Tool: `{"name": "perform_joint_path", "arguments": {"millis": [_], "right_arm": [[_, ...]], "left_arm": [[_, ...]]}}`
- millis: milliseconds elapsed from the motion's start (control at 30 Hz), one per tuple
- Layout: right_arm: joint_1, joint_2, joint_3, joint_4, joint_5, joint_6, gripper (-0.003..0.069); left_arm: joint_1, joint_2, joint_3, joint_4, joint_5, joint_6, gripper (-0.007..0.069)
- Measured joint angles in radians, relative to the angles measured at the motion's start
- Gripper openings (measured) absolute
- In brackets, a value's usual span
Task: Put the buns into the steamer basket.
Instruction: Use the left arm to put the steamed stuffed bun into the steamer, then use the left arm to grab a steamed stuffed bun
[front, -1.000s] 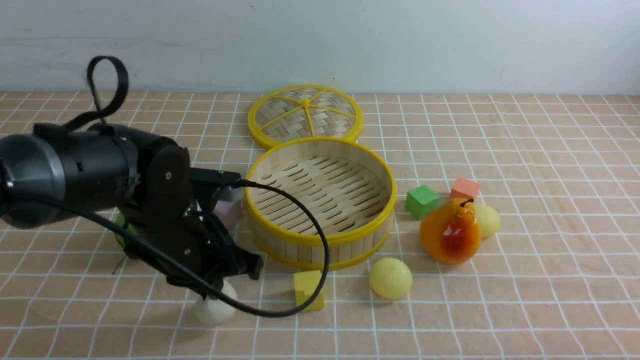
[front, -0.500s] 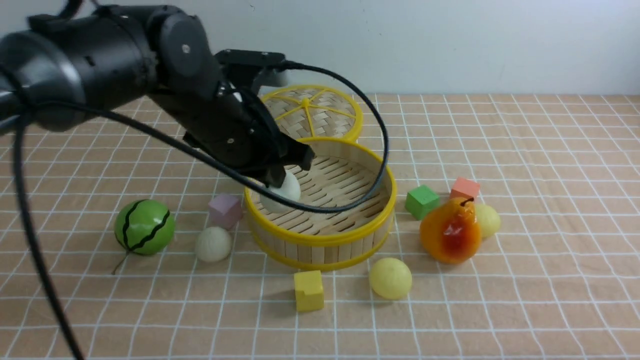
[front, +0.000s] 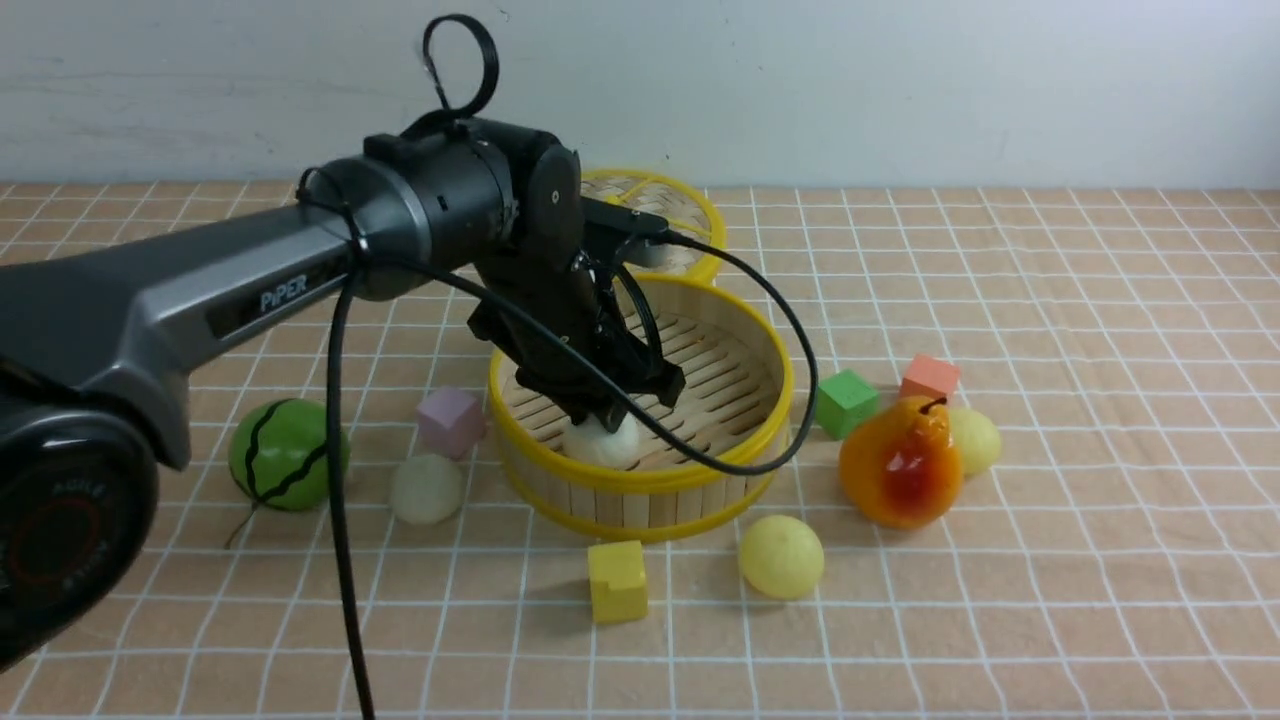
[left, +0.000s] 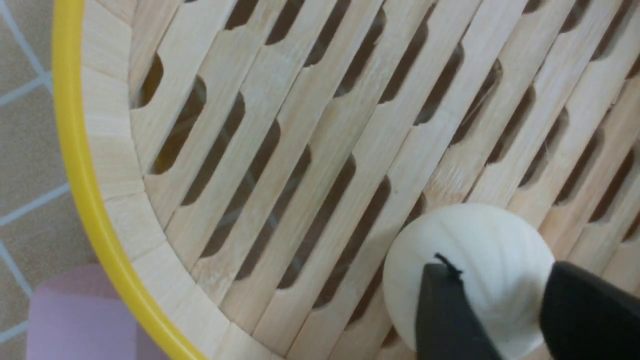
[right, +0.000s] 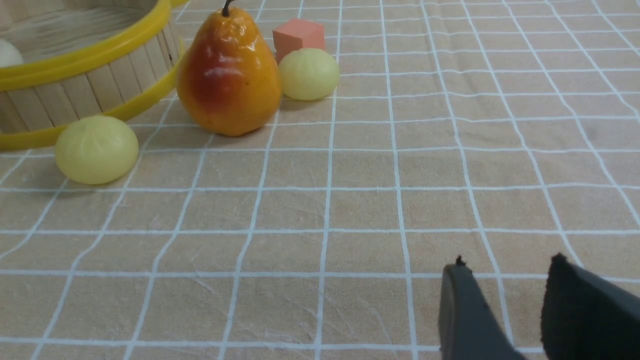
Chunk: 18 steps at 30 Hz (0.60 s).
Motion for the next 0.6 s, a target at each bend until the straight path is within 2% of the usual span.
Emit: {"name": "perform_joint_path", "arguments": {"millis": [33,67,133,233,300,367,467,567,600], "right_arm": [[0.000,0.000,0.000,0.000,0.000,0.000,0.0239],[0.000,0.000,0.000,0.000,0.000,0.000,0.0239],[0.000,0.000,0.000,0.000,0.000,0.000,0.0239],[0.000,0.000,0.000,0.000,0.000,0.000,0.0239],[0.000,0.000,0.000,0.000,0.000,0.000,0.0239],[0.000,0.000,0.000,0.000,0.000,0.000,0.0239],[0.000,0.000,0.000,0.000,0.000,0.000,0.0239],[0.000,0.000,0.000,0.000,0.000,0.000,0.0239],[0.000,0.000,0.000,0.000,0.000,0.000,0.0239]], "left_arm": [[0.000,-0.003,0.000,0.000,0.003,0.000,0.0311],[0.000,-0.026,0.000,0.000,0.032,-0.009,0.0383],[0.000,-0.090,0.000,0.010,0.084,-0.043,0.0450],[0.000,-0.171,0.001,0.039,0.152,-0.073,0.0440],[0.010,-0.273,0.035,0.090,0.252,-0.107,0.0337],[0.024,-0.302,0.072,0.101,0.285,-0.114,0.0271],[0.095,-0.325,0.239,0.108,0.245,-0.127,0.0069],[0.123,-0.313,0.318,0.107,0.159,-0.128,-0.0010],[0.128,-0.306,0.348,0.105,0.112,-0.125,-0.0013]]}}
